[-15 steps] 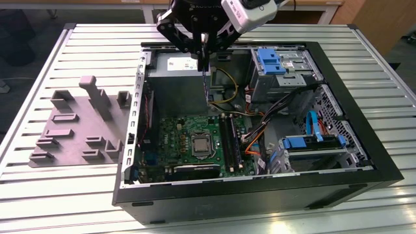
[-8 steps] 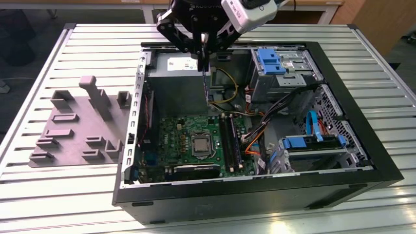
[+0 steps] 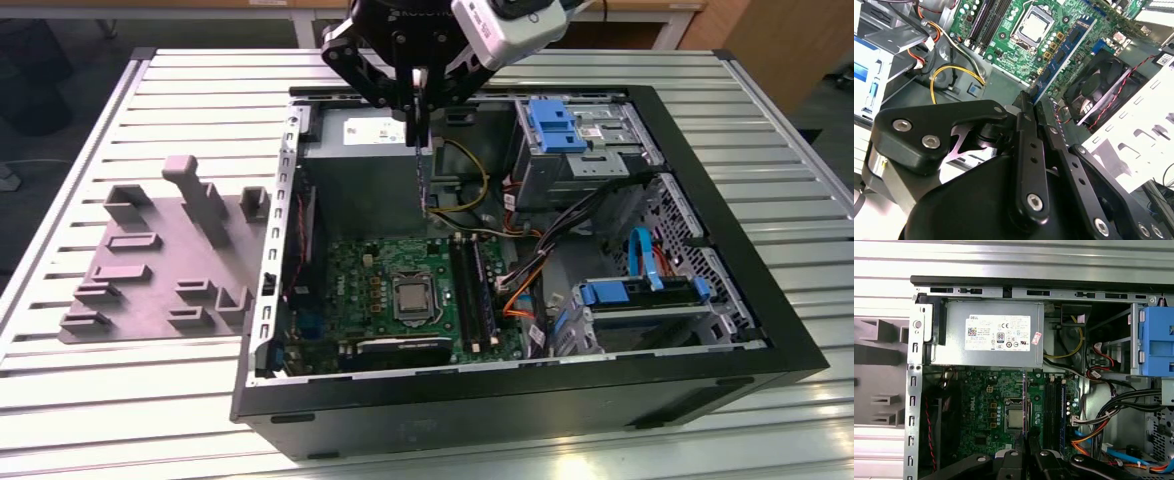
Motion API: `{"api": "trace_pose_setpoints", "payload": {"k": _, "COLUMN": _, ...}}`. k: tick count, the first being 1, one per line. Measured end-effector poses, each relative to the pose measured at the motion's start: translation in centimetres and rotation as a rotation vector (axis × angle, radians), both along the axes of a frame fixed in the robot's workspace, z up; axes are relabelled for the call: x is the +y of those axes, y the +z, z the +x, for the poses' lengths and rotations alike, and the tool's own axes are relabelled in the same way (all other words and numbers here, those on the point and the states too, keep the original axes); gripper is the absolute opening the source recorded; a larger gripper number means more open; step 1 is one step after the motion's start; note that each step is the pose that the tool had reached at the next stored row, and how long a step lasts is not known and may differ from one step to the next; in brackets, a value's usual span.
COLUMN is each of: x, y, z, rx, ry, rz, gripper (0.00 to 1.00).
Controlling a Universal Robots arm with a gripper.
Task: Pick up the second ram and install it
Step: 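Insert the second ram into the second slot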
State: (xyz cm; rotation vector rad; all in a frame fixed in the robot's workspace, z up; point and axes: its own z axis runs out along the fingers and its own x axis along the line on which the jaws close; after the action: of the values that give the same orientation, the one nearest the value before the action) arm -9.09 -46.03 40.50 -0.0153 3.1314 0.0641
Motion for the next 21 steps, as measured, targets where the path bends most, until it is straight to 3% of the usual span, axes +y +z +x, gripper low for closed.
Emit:
{"api": "trace_pose_setpoints", "payload": {"k": 7, "x": 0.00, "y": -0.02, "z": 0.00, "rx": 0.0000, "ry": 0.000, "rz": 0.0000, "gripper": 0.14}}
{"api": "trace_pose_setpoints", "payload": {"k": 15, "x": -0.15, "y": -0.90, "z": 0.23, "rx": 0.0001, "ry": 0.005, "rz": -0.0001, "gripper": 0.14}}
{"api": "trace_pose_setpoints", "payload": {"k": 21, "x": -0.27, "y": -1.40, "z": 1.22, "rx": 0.0000, "ry": 0.005, "rz": 0.0001, "gripper": 0.14}}
